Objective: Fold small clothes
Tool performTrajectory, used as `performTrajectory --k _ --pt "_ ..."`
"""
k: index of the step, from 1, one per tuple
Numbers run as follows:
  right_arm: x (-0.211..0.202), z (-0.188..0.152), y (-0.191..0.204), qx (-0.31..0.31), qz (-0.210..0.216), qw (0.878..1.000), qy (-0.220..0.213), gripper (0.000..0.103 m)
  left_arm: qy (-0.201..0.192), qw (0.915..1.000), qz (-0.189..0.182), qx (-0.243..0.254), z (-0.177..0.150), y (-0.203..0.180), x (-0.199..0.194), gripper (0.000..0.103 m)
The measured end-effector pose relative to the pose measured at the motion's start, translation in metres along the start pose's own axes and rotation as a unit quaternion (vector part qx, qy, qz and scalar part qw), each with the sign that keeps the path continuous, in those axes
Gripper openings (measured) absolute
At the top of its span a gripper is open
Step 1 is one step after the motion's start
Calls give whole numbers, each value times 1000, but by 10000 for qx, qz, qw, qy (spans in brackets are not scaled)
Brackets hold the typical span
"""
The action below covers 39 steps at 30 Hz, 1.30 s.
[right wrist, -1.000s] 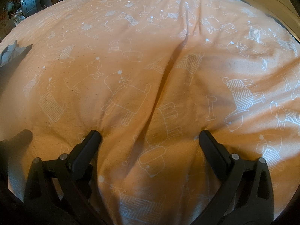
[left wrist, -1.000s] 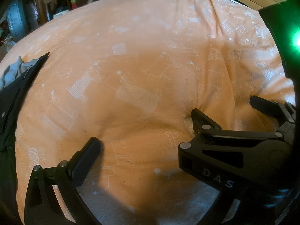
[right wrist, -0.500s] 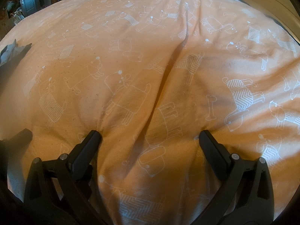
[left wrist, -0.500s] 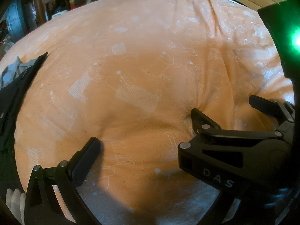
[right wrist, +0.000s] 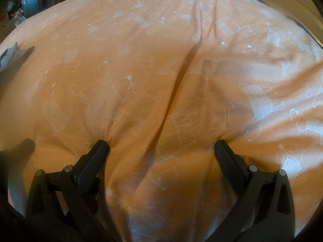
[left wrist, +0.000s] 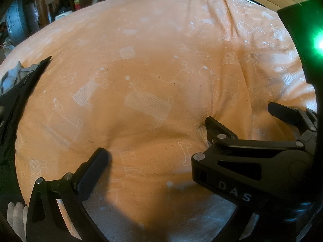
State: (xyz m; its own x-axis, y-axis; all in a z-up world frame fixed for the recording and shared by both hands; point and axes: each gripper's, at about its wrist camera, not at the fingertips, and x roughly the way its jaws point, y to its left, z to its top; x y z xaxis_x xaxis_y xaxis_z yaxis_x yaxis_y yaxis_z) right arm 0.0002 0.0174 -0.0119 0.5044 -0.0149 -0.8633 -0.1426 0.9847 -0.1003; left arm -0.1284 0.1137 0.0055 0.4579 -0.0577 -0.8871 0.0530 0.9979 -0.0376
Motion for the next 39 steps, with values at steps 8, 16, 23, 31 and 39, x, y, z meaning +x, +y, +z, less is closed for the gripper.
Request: performTrajectory --k 8,16,23,31,39 --pt "0 0 -1 19 38 10000 -30 103 -75 10000 24 19 -1 0 0 103" --pt "0 -1 0 18 32 10000 -35 103 -66 10000 -26 -10 -1 1 0 103" --pt "0 -1 0 18 31 10000 -36 103 -65 10000 -24 -8 -1 1 0 103" --pt "0 0 -1 19 32 10000 -36 103 -60 10000 -34 -14 -1 1 0 103" --pt "0 -1 0 19 30 10000 -38 103 -60 10000 -37 -16 -1 1 0 103"
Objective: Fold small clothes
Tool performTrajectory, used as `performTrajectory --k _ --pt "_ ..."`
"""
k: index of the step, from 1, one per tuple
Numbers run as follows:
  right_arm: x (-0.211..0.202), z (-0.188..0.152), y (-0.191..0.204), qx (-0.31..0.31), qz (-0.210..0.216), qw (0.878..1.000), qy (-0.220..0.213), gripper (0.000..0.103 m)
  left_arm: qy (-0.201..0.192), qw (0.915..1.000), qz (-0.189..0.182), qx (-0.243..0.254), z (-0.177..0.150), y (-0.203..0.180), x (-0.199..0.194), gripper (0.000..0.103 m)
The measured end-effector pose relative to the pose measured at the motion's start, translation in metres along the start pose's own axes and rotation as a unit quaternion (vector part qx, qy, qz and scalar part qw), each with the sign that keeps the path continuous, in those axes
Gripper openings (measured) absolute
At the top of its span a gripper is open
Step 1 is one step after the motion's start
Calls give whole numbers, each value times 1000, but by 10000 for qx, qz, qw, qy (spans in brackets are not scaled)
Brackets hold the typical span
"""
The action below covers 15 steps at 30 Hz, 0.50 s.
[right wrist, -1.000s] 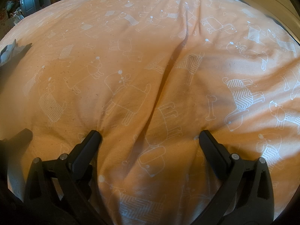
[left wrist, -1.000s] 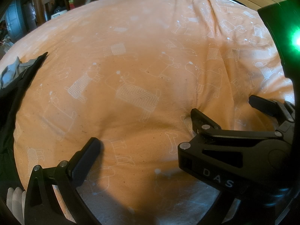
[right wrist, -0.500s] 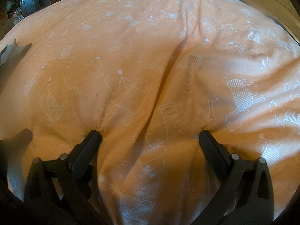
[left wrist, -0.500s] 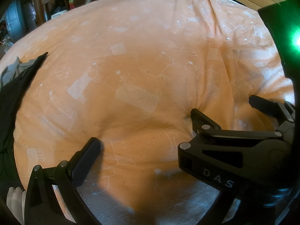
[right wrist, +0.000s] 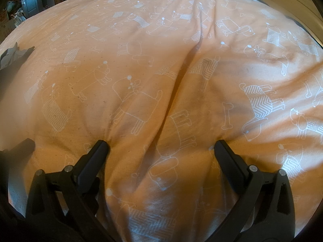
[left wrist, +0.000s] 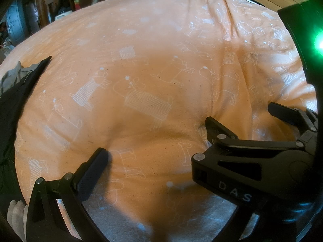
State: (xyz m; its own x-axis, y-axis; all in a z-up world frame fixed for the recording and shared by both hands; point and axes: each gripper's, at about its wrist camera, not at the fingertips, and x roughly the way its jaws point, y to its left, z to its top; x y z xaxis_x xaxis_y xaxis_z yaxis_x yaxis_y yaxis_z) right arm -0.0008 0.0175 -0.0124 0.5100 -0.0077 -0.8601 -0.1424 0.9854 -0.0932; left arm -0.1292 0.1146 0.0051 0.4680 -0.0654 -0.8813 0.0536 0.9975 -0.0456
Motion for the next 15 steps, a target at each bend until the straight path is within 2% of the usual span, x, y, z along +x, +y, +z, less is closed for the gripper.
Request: performTrajectory --k 15 --pt "0 0 0 1 1 10000 3 103 7 10000 17 9 0 0 0 103"
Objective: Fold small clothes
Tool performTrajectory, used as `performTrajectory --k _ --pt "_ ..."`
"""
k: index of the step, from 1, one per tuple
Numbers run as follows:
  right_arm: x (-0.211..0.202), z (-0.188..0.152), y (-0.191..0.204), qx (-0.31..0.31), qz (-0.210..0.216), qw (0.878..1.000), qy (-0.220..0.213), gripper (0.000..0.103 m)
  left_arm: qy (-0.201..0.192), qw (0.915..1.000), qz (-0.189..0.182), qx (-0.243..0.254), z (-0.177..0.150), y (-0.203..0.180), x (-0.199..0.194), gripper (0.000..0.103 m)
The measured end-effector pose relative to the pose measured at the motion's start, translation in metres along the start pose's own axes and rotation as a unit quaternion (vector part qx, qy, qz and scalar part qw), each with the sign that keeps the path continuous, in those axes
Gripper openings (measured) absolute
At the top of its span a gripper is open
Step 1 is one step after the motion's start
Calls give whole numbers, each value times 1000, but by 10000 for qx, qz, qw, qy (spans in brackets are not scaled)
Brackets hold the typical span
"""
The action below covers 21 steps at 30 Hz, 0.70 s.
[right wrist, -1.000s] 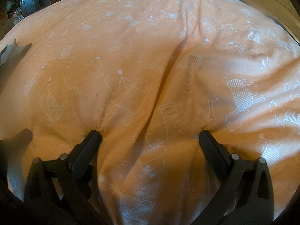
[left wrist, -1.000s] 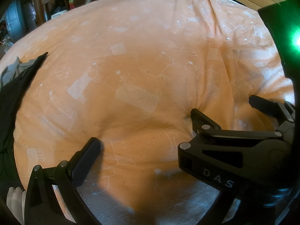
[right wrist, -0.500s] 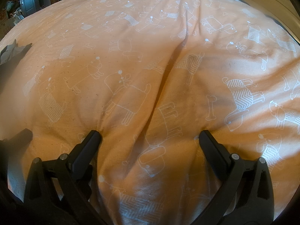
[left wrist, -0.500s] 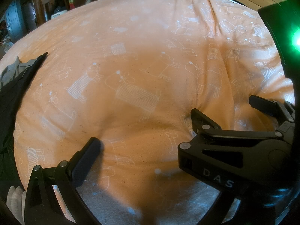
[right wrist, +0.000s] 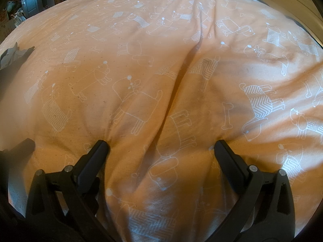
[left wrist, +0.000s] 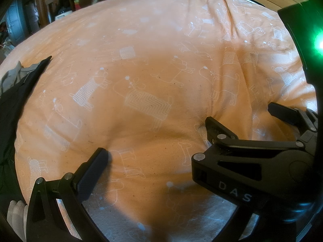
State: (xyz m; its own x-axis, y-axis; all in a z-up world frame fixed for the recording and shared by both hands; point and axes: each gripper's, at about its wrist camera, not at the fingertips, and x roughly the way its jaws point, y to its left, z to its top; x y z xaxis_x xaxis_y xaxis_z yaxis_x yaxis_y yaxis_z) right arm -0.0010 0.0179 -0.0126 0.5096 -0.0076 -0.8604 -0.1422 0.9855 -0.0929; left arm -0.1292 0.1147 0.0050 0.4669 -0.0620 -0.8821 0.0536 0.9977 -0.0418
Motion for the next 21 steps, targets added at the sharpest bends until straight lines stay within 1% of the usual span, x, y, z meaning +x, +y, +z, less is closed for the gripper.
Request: performTrajectory --k 4,11,12,21 --pt "1 -1 2 -5 -9 10000 -25 103 -35 10000 38 10 -1 0 0 103" --pt "1 -2 2 7 11 10000 -40 103 -132 9999 -72 -65 -3 -1 0 103" --pt "1 -2 2 11 15 10000 -44 103 -83 9999 -46 -52 -3 -2 0 103" --pt "2 -2 1 8 11 10000 -38 103 -68 10000 -37 -47 -3 -1 0 103"
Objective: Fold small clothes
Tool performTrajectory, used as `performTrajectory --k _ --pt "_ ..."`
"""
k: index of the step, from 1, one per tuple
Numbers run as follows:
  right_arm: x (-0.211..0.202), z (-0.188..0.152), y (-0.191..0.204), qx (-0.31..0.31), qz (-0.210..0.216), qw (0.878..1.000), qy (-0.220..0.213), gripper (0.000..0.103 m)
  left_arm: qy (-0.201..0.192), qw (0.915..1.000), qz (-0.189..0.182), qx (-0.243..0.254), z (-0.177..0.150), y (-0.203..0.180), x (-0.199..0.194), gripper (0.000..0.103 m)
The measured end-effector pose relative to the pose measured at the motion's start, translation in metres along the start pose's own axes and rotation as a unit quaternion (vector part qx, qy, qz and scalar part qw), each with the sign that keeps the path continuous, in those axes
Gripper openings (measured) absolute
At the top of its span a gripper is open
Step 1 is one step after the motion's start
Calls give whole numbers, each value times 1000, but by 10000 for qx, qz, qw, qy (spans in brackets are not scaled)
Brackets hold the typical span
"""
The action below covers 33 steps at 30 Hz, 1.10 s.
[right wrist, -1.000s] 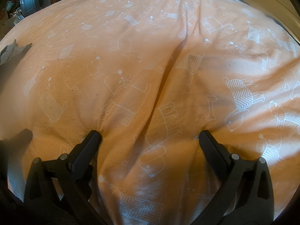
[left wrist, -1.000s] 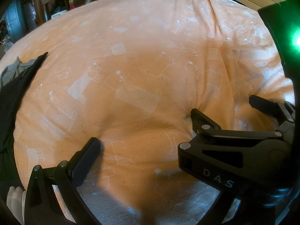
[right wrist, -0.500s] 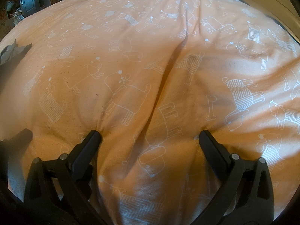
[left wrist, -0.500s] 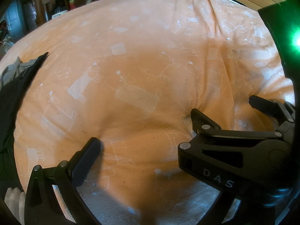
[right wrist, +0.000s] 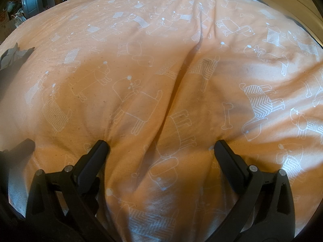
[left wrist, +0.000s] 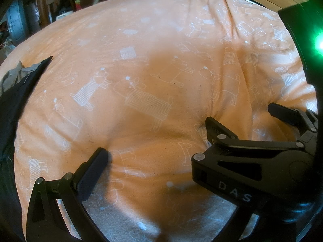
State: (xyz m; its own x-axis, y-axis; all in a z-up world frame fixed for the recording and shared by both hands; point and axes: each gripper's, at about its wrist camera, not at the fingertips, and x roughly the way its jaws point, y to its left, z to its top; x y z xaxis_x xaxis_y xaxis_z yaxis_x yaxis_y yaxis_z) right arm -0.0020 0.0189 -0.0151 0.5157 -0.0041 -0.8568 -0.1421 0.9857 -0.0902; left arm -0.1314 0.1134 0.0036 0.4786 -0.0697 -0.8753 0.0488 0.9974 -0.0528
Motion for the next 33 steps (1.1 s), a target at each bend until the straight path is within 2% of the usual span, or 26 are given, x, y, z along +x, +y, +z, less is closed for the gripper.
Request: performTrajectory --k 33 --pt "-1 -1 0 0 -1 10000 6 103 23 10000 16 8 0 0 0 103"
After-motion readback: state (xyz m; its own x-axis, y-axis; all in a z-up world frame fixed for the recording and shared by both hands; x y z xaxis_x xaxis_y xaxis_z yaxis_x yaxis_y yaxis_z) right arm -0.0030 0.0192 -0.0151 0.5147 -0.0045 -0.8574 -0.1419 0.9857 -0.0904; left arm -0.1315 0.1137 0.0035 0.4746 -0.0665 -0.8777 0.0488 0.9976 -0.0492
